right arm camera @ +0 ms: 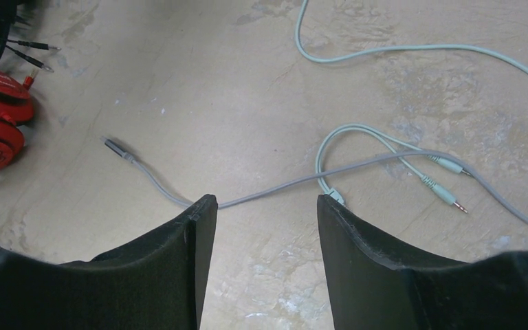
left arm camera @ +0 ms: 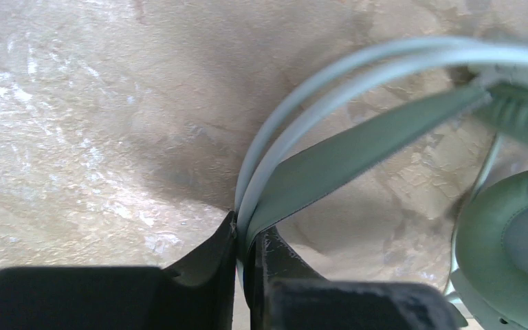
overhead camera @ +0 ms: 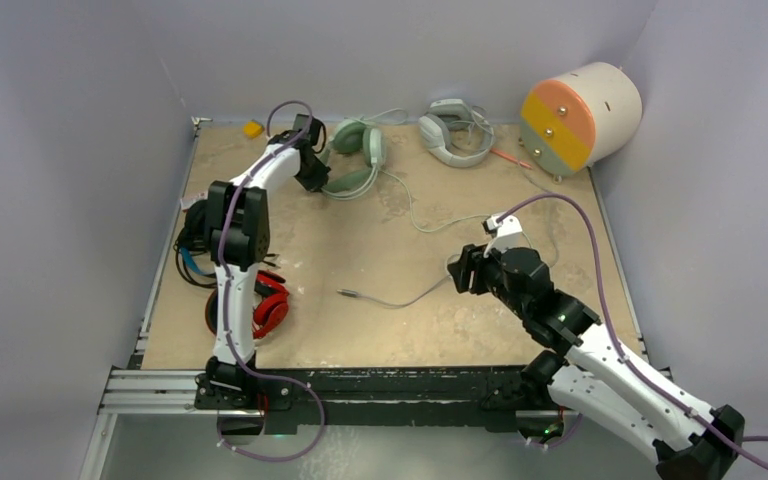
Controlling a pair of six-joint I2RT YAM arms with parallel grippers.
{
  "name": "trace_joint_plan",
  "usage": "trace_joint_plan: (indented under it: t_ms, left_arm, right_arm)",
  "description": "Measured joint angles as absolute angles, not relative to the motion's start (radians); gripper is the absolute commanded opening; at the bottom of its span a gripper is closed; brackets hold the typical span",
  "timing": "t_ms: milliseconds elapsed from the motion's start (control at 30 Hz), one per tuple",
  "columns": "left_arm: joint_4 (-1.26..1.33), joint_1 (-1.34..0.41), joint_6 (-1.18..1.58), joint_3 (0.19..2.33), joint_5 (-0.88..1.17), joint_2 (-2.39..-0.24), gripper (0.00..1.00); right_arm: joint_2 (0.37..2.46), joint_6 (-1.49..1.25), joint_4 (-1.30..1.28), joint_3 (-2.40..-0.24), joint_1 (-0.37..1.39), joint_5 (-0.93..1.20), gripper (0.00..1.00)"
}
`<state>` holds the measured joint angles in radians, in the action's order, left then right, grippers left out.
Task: Wrap the headphones
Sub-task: Move the headphones to the center of the board.
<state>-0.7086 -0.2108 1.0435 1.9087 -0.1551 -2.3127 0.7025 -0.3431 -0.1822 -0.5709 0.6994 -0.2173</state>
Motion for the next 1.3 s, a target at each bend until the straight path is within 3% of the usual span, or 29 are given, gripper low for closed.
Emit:
trace_joint_plan:
  t_ms: [233, 567, 700, 767, 800, 1000, 1300]
  left_arm:
    - [-0.594, -0.237, 0.960, 1.738, -0.187, -2.218, 0.00]
    - [-0.646, -0.355, 0.790, 1.265, -0.187, -1.802, 0.00]
    - [-0.646, -0.446, 0.718, 1.131, -0.149, -1.670, 0.00]
    - [-0.641, -0.497, 0.693, 1.082, -0.134, -1.628, 0.00]
    - [-0.638, -0.527, 0.684, 1.058, -0.130, -1.608, 0.00]
    - [-0.624, -0.681, 0.647, 0.992, -0.120, -1.537, 0.00]
    - [-0.615, -0.762, 0.634, 0.994, -0.155, -1.539, 0.00]
  right_arm:
    - [0.628, -0.368, -0.278, -0.593, 0.699, -0.205, 0.59]
    - [0.655, -0.403, -0.446, -0.640, 0.699, -0.165, 0.62]
    - [0.717, -0.416, -0.486, -0.682, 0.699, -0.151, 0.78]
    - [0.744, -0.418, -0.487, -0.703, 0.699, -0.139, 0.96]
    - [0.755, -0.420, -0.487, -0.713, 0.699, -0.136, 0.98]
    - [0.833, -0.417, -0.484, -0.752, 0.699, -0.133, 0.99]
    - [1.064, -0.365, -0.458, -0.821, 0.699, -0.138, 0.98]
